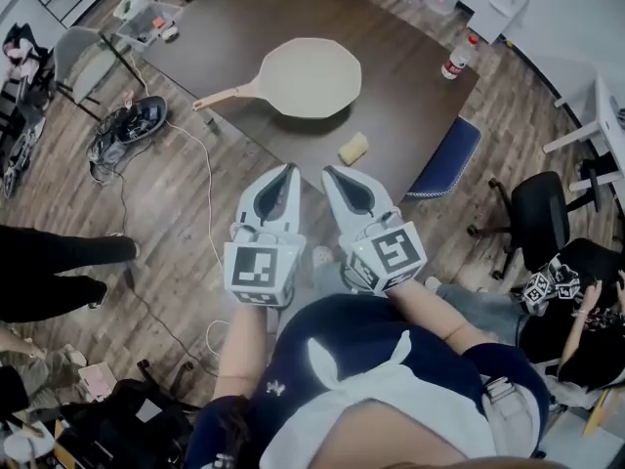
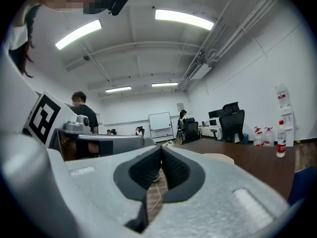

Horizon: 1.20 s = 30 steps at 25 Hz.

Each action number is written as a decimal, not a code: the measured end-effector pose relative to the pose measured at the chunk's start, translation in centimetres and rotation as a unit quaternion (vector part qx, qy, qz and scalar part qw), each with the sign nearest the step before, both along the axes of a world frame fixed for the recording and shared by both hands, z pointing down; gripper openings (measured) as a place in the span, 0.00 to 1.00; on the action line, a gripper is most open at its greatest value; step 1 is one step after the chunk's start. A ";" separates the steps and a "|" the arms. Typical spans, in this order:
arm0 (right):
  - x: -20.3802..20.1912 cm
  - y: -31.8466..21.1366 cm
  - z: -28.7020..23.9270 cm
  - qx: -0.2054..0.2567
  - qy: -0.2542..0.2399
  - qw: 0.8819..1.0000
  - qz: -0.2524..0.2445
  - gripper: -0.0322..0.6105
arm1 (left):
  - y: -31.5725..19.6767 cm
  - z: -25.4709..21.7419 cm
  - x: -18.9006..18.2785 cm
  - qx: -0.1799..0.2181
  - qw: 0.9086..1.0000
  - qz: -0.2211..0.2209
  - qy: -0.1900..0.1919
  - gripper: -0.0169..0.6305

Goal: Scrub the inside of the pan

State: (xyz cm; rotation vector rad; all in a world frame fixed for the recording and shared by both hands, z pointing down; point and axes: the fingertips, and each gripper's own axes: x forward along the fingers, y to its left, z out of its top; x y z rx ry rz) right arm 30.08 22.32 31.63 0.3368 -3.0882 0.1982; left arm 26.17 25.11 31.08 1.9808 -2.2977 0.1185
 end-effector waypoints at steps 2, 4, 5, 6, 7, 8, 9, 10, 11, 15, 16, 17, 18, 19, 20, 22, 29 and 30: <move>-0.8 -1.2 0.6 -0.013 0.003 1.000 -0.002 0.05 | -1.1 1.0 -0.9 -0.001 1.000 -0.001 0.007 0.02; -1.8 -2.4 0.8 -0.018 0.005 1.000 0.001 0.05 | -2.3 1.7 -2.0 -0.002 1.000 0.000 0.016 0.02; -2.5 -3.0 0.9 -0.017 0.007 1.000 0.003 0.05 | -3.0 2.1 -2.6 -0.005 1.000 0.003 0.022 0.02; -3.1 -3.5 1.1 -0.017 0.011 1.000 0.006 0.05 | -3.7 2.5 -3.2 -0.011 1.000 0.008 0.027 0.02; -3.6 -3.9 1.5 -0.019 0.015 1.000 0.010 0.05 | -4.3 2.9 -3.7 -0.016 0.999 0.014 0.032 0.02; -4.0 -4.5 2.0 -0.022 0.019 0.999 0.017 0.05 | -5.0 3.4 -4.2 -0.021 0.999 0.020 0.035 0.02; -4.5 -5.3 2.6 -0.026 0.024 0.999 0.025 0.05 | -5.9 3.7 -4.7 -0.025 0.999 0.026 0.037 0.02; -4.9 -6.1 3.1 -0.029 0.029 0.999 0.035 0.05 | -6.8 4.0 -5.1 -0.029 0.998 0.034 0.037 0.02; -5.4 -7.1 3.6 -0.033 0.035 0.998 0.045 0.05 | -7.8 4.3 -5.5 -0.033 0.998 0.044 0.036 0.02; -8.3 -10.7 4.8 -0.043 0.054 0.994 0.081 0.05 | -11.9 5.4 -8.4 -0.046 0.994 0.090 0.037 0.02; -9.1 -11.6 5.1 -0.047 0.060 0.993 0.089 0.05 | -13.0 5.5 -9.3 -0.049 0.993 0.101 0.043 0.02; -9.8 -12.5 5.3 -0.051 0.066 0.992 0.097 0.05 | -14.1 5.5 -10.0 -0.051 0.991 0.114 0.050 0.02; -10.3 -13.4 5.4 -0.056 0.071 0.990 0.106 0.06 | -15.3 5.5 -10.7 -0.052 0.989 0.128 0.056 0.02; -10.8 -14.3 5.5 -0.060 0.076 0.989 0.115 0.06 | -16.3 5.5 -11.3 -0.054 0.986 0.144 0.061 0.02; -11.3 -15.2 5.6 -0.064 0.081 0.987 0.126 0.08 | -17.3 5.6 -11.8 -0.057 0.983 0.159 0.066 0.02; -12.1 -16.8 6.1 -0.071 0.090 0.982 0.148 0.14 | -19.0 6.2 -13.0 -0.069 0.978 0.186 0.071 0.02; -13.8 -19.6 9.1 -0.108 0.126 0.964 0.209 0.22 | -22.6 8.8 -15.2 -0.103 0.960 0.250 0.076 0.02; -14.0 -19.6 9.7 -0.116 0.134 0.961 0.215 0.24 | -22.9 9.1 -15.5 -0.107 0.958 0.256 0.076 0.02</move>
